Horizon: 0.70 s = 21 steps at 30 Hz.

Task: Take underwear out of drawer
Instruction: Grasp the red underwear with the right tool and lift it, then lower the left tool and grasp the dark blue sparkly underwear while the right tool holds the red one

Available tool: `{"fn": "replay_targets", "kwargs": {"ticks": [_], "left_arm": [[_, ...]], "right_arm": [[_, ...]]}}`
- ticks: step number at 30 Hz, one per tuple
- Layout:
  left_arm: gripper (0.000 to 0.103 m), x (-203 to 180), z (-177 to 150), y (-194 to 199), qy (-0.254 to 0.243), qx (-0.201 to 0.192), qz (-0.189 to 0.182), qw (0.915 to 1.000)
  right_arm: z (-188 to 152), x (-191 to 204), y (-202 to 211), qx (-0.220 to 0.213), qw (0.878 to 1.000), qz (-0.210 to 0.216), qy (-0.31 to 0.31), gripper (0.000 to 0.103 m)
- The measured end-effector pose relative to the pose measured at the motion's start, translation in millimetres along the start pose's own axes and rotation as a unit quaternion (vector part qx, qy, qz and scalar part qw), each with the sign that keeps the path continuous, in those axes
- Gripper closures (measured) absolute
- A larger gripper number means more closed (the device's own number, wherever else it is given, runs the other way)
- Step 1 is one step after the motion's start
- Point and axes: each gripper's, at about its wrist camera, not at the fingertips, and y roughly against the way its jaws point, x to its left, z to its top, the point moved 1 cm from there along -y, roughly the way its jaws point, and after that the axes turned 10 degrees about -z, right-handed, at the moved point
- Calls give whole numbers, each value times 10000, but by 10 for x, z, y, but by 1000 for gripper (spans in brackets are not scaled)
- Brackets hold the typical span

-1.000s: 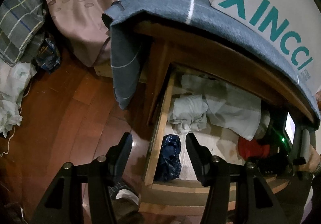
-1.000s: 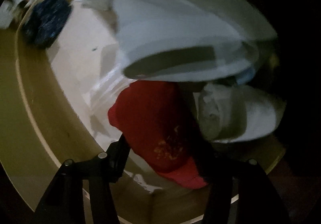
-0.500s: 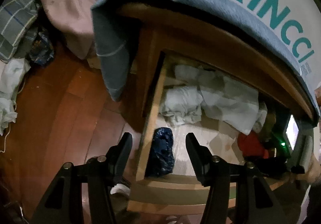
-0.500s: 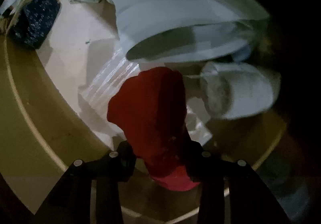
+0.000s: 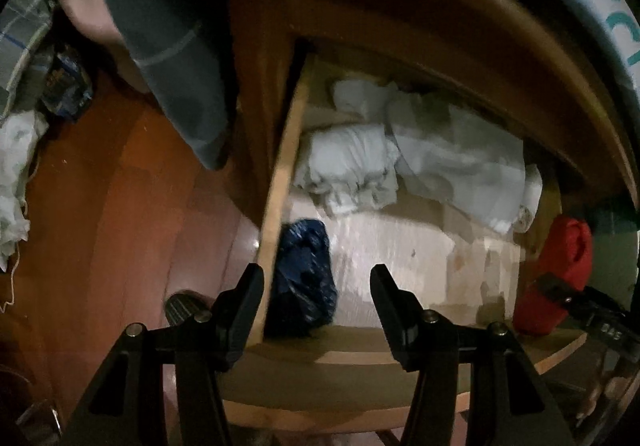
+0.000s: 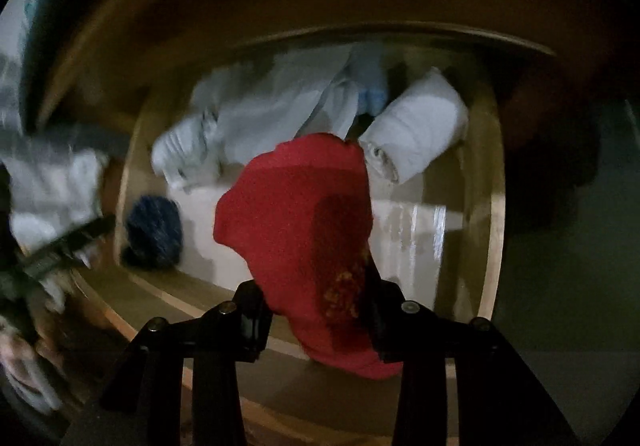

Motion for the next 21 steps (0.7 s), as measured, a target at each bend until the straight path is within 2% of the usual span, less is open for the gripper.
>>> {"fn": "replay_targets", "kwargs": {"ticks": [2,5,9,17,21], "left_arm": [[46,-32,-3,-56,-18,82,-2,10000],[46,-40,0,-95,-45,91,151,9998],[46,-28,-13,-201,-55,240,308,9992],[40,-209,0,-312,-767,252,866,9930],[34,-294,24,-395,-1165,438,1055,9866]], "right_arm": [[60,125,98,-109,9999,-30,-86,66],[-32,237,-5,-246,9995,-97,-153,67],[-66,198,-56,-343,9992,-185,-120,67],[-79,269,-40,-395,9991,-130,82,67],[-80,256,-26,-419,9989,-168,123,67]]}}
